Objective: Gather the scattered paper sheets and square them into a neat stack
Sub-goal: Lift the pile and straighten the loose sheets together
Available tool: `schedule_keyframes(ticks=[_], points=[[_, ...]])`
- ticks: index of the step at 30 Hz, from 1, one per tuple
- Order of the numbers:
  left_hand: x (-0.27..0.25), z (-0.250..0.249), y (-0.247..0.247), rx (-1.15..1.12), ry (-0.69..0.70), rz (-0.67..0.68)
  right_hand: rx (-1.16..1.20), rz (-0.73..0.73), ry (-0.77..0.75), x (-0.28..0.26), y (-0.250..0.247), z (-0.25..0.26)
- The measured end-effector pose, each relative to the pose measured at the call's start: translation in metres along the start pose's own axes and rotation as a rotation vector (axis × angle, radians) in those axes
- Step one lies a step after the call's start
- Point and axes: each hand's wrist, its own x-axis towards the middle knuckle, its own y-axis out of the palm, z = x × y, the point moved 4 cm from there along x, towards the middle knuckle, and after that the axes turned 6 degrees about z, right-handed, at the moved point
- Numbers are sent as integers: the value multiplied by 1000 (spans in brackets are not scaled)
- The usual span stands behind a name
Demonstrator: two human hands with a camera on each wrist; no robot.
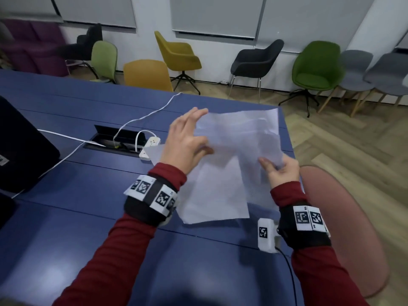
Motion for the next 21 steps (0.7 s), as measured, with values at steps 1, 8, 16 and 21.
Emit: schedule_keyframes(ticks=[1, 8, 16, 21], points=[[4, -7, 3, 8, 7, 3, 10, 52, 1, -2, 5, -1], [19, -21, 9, -28, -66, 159, 146, 277, 89, -13, 15, -14], [9, -22, 19, -26, -112, 137, 347, 368, 124, -30, 22, -10], [8, -26, 16, -56, -50, 117, 230, 298, 130, -34, 30, -17]])
